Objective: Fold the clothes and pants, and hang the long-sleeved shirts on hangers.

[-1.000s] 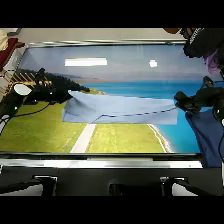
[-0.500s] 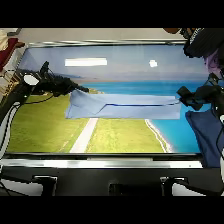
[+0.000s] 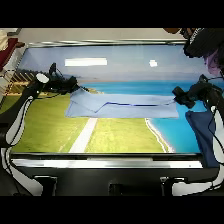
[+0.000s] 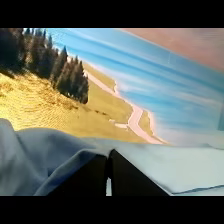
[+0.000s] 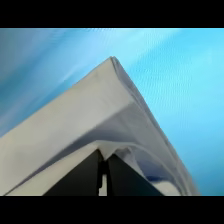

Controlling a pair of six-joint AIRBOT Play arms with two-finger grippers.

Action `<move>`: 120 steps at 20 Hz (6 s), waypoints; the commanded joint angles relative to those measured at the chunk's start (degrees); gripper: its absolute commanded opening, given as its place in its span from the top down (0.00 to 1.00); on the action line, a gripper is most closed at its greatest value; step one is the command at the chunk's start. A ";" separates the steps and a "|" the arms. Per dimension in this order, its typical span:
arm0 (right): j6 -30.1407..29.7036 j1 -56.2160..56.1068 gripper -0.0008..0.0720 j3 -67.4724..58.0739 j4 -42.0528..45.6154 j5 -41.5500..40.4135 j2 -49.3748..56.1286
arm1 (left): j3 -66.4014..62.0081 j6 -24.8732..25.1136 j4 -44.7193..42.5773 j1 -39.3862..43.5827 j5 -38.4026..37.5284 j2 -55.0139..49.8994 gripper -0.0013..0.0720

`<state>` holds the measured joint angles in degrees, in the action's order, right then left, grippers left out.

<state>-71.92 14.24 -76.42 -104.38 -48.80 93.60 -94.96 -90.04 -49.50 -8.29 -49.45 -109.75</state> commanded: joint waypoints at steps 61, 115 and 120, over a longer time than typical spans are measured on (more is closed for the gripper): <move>-11.54 11.21 0.94 -11.58 -26.51 -30.67 -19.45 | -3.48 -5.66 31.01 39.87 19.74 -11.63 0.96; -0.74 -45.22 0.48 -11.58 -34.69 18.51 9.20 | -7.85 -3.80 -15.47 -6.95 -39.06 23.39 0.96; -0.85 -44.48 0.31 -11.58 -34.45 18.03 6.23 | -7.85 -3.80 -15.47 -6.95 -39.06 23.39 0.96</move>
<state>-72.82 -30.74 -87.99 -138.91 -30.61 101.27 -102.83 -93.82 -64.97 -15.22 -88.53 -86.41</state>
